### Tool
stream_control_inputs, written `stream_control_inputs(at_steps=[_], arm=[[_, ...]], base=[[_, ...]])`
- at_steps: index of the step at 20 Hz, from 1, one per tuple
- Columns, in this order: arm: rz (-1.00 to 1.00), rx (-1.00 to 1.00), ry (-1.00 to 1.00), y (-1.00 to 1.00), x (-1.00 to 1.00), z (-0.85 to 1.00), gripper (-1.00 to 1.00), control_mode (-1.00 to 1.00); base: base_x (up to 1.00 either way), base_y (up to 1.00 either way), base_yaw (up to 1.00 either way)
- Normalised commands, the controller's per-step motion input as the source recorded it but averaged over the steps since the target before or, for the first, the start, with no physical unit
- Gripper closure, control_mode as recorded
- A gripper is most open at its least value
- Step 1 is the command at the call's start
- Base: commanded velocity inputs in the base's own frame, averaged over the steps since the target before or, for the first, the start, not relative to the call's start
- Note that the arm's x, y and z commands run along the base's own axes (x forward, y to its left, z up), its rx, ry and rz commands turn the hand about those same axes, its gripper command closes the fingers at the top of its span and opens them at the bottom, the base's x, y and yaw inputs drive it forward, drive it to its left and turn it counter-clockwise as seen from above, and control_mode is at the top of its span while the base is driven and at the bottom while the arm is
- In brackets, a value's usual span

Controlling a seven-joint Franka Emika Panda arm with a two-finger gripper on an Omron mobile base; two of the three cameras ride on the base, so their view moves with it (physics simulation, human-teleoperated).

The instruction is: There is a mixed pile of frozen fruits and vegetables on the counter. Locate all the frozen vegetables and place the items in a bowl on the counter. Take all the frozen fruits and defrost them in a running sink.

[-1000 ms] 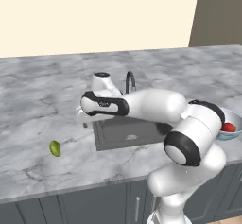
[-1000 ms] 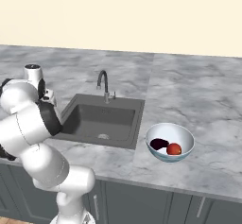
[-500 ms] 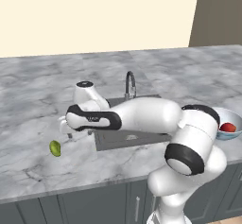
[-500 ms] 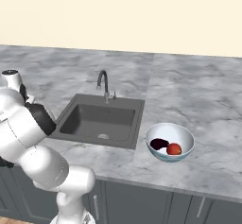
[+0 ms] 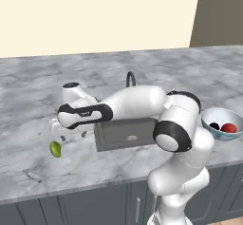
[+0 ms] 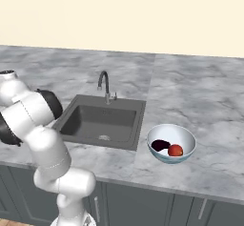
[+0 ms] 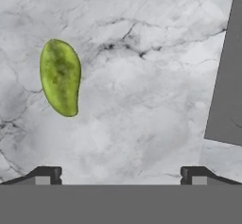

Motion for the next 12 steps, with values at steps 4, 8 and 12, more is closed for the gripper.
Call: stream_control_inputs(at_steps=[4, 8, 12], arm=[[-0.03, -0.17, 0.17, 0.56, 0.1, 0.01, -1.0, -1.0], [0.0, -0.08, 0.14, 0.44, 0.13, -0.21, -1.0, -1.0], [0.0, -0.06, 0.04, 0.36, 0.18, -0.39, -1.0, -1.0]], base=[[0.0, 0.0, 0.0], [0.0, 0.0, 0.0], [0.0, 0.0, 0.0]])
